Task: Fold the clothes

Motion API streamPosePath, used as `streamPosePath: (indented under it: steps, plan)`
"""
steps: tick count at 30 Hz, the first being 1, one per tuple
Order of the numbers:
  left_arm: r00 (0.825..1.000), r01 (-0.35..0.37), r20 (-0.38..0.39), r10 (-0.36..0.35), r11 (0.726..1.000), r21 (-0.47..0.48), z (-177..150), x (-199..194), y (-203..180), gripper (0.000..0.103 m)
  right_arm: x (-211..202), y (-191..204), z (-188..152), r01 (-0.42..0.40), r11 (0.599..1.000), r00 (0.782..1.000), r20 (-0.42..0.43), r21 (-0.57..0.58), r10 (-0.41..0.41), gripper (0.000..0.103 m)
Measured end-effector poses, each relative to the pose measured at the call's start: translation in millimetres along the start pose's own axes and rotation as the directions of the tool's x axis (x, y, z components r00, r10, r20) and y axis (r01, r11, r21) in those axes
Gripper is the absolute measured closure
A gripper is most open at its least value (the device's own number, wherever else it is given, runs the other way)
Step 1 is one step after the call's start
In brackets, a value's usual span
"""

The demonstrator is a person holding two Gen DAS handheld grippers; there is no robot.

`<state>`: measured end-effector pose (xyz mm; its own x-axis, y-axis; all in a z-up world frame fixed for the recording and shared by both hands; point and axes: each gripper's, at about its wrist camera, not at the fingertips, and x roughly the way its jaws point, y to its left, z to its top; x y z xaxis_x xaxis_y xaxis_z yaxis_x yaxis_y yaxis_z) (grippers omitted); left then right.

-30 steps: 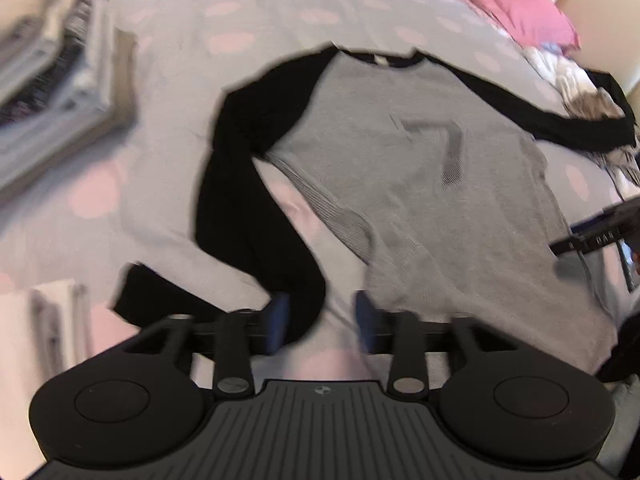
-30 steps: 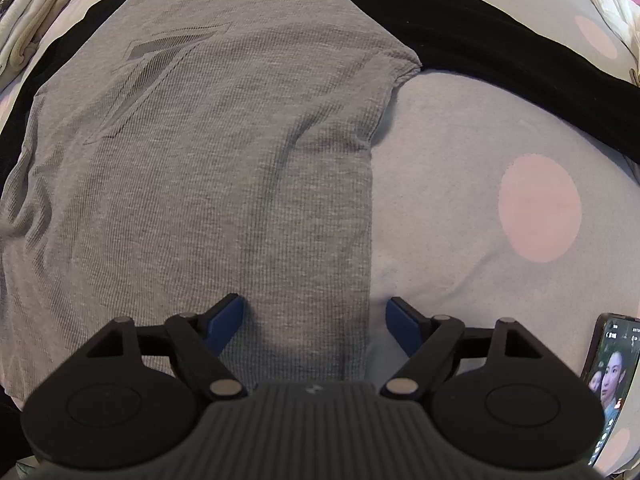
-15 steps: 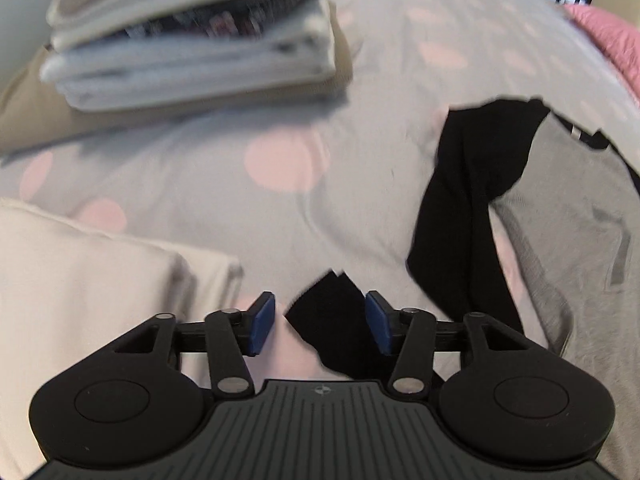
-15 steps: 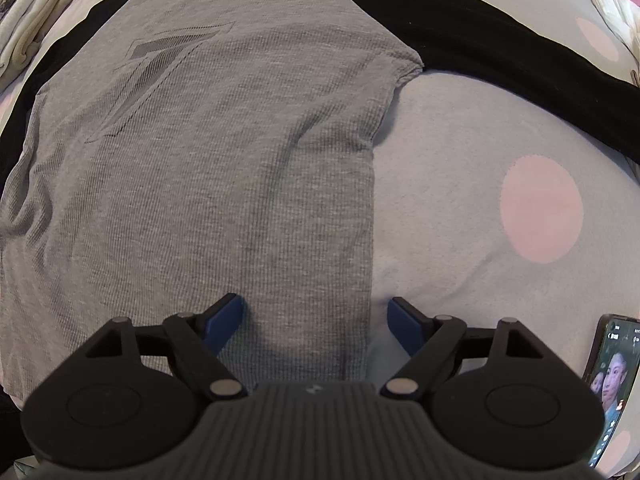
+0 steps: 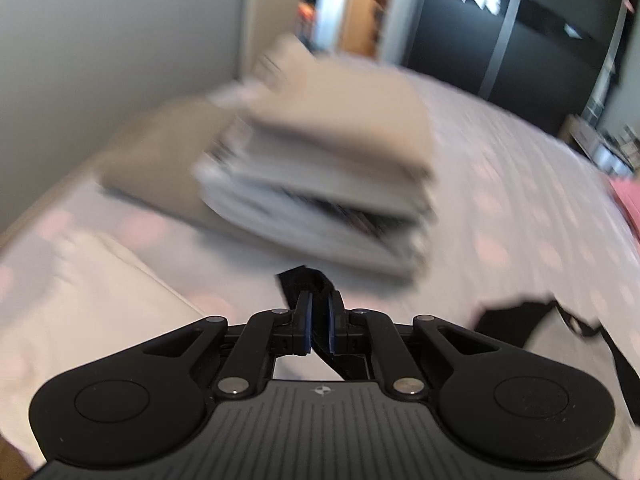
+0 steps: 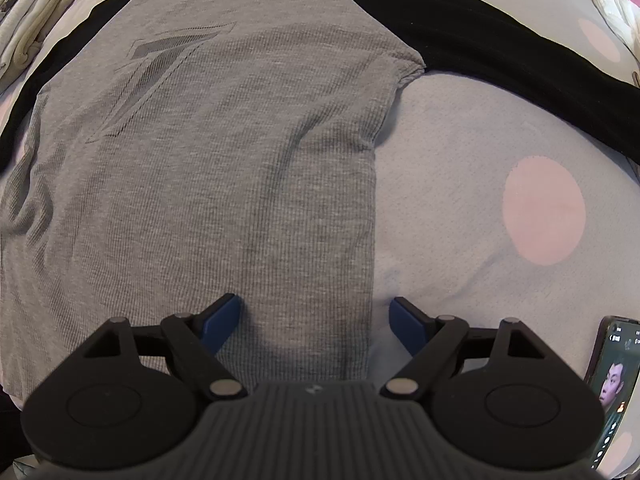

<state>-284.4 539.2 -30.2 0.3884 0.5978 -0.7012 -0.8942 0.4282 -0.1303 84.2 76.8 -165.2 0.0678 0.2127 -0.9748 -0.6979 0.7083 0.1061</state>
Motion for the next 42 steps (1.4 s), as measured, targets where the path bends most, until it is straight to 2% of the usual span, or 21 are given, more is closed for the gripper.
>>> streamPosePath:
  steps: [3,7,11,16,19,22,25,29,32,33,35,36,37,42]
  plan:
    - [0.996,-0.062,0.061,0.069,0.992,-0.113,13.6,-7.4,31.6,0.097,-0.3,-0.6,-0.3,0.000,1.000,1.000,-0.001,0.000,0.000,0.018]
    - [0.989,-0.119,0.062,0.135,0.971,-0.205,18.7,-2.8,70.7,0.097,-0.6,-1.4,-0.8,0.000,1.000,1.000,-0.001,0.000,0.000,0.017]
    - [0.989,-0.135,0.028,0.145,0.963,-0.234,15.9,9.4,88.5,0.097,-1.1,-1.7,-1.3,0.001,1.000,1.000,-0.001,-0.002,-0.001,0.016]
    - [0.993,-0.115,-0.001,0.118,0.960,-0.255,15.1,10.4,92.2,0.097,-2.2,-3.0,-2.4,0.001,1.000,1.000,0.000,-0.001,-0.001,0.016]
    - [0.990,-0.139,-0.063,0.127,0.952,-0.273,14.5,7.4,95.9,0.097,-2.8,-3.8,-3.0,0.000,1.000,1.000,-0.001,-0.001,0.000,0.016]
    - [0.987,-0.154,-0.083,0.138,0.960,-0.234,11.3,-8.9,89.9,0.097,-3.4,-4.8,-3.5,-0.001,1.000,1.000,-0.001,-0.001,0.001,0.016]
    - [0.991,-0.123,-0.078,0.106,0.958,-0.259,10.5,-20.6,91.3,0.097,-3.7,-5.2,-4.0,-0.001,1.000,1.000,-0.002,0.000,0.001,0.015]
    - [0.979,-0.172,-0.154,0.134,0.948,-0.268,11.2,14.8,104.4,0.097,-4.0,-4.4,-4.6,0.004,1.000,1.000,-0.001,-0.005,-0.004,0.014]
    - [0.977,-0.181,-0.161,0.139,0.940,-0.291,1.8,38.8,114.4,0.094,-5.2,-5.3,-5.8,0.003,1.000,1.000,0.001,-0.004,-0.003,0.014]
    - [0.974,-0.202,-0.159,0.162,0.940,-0.276,-0.3,41.7,114.2,0.094,-5.6,-5.6,-6.2,0.002,1.000,1.000,0.001,-0.004,-0.002,0.014]
    - [0.974,-0.216,-0.122,0.192,0.947,-0.237,-1.0,38.8,111.7,0.082,-6.3,-6.0,-7.1,0.002,1.000,1.000,0.002,-0.004,-0.002,0.014]
    - [0.974,-0.218,-0.104,0.199,0.951,-0.221,-1.3,36.1,110.8,0.080,-6.6,-6.1,-7.4,0.002,1.000,1.000,0.002,-0.005,-0.002,0.014]
    - [0.973,-0.217,-0.118,0.196,0.954,-0.204,-2.6,34.8,110.7,0.077,-6.8,-6.1,-7.6,0.003,1.000,1.000,0.002,-0.006,-0.003,0.014]
    - [0.965,-0.209,-0.186,0.185,0.970,-0.123,-9.2,28.4,110.1,0.077,-8.0,-5.9,-8.9,0.007,1.000,1.000,0.001,-0.013,-0.007,0.013]
